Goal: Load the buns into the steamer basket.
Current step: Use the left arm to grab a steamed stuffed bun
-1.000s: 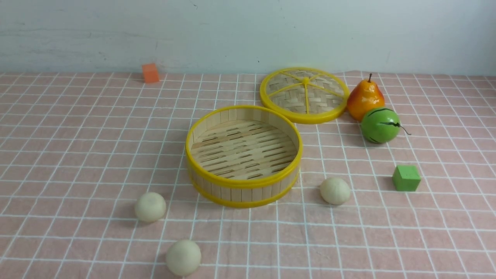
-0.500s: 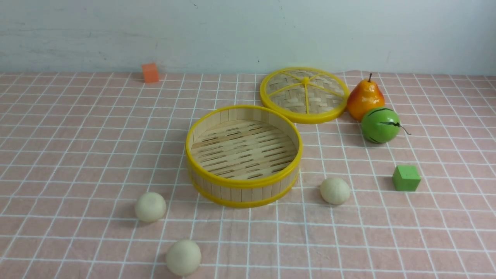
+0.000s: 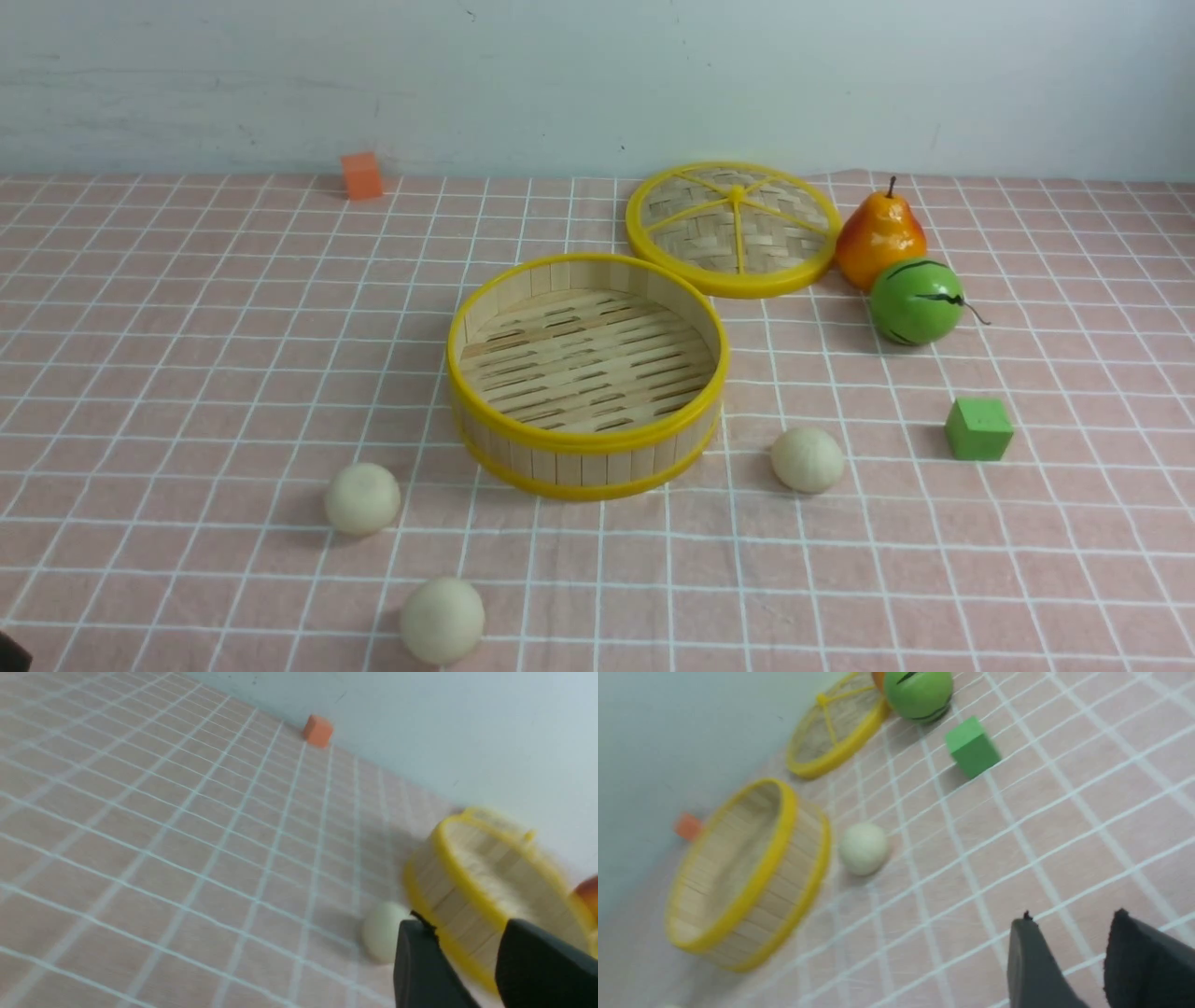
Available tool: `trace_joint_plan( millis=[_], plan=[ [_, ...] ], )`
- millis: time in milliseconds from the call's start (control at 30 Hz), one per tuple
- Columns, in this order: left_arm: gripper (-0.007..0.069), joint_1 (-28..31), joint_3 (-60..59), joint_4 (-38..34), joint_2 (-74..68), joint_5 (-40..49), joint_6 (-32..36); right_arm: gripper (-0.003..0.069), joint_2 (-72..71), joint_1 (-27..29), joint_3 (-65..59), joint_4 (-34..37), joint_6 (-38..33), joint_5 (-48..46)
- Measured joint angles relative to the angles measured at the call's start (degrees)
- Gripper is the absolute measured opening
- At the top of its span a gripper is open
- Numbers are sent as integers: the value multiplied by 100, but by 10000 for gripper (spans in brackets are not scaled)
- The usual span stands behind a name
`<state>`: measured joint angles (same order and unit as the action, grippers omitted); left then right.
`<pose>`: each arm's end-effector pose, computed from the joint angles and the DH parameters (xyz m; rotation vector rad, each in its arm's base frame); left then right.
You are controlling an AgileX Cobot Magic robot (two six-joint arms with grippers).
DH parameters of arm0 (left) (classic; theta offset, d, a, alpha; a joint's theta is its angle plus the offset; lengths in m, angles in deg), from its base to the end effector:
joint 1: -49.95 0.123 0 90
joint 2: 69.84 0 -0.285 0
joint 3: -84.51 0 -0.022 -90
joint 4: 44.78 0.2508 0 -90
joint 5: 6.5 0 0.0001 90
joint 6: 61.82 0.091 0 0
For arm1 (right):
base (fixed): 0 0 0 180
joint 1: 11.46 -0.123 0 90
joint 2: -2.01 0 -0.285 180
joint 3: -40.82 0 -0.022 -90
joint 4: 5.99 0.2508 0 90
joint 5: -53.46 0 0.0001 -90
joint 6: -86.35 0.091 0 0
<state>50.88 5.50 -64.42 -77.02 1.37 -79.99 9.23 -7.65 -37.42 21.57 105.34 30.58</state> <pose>0.0568 -0.0033 0.1914 -0.5142 1.5783 -0.5269 0.0525 0.0130 0.1759 0.6592 1.7792 0.6591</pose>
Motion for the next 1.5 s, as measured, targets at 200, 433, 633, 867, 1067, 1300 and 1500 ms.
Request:
trace_joint_plan(
  millis=[200,433,633,867,1067,1300,1500],
  plan=[
    [238,0,0,-2319,0,-180,-1840,239,0,0,-39,1923,594,-60],
    [238,0,0,-3043,0,-198,-1995,239,0,0,-39,1681,608,100],
    [238,0,18,-3407,0,34,-1854,239,0,0,-39,1279,568,158],
    [183,0,1404,-3133,-135,989,585,123,234,0,981,696,-796,125],
    [-14,-5,3310,-1681,-2209,2580,1685,-19,2145,0,2550,-155,-1852,-52],
    [-13,-586,4895,293,-4168,4333,1772,-19,4555,-80,4547,-456,-3285,-1949],
    [-13,-1626,5633,1400,-5874,5246,1493,-17,6249,-1575,5407,-659,-3630,-2897]
  ],
)
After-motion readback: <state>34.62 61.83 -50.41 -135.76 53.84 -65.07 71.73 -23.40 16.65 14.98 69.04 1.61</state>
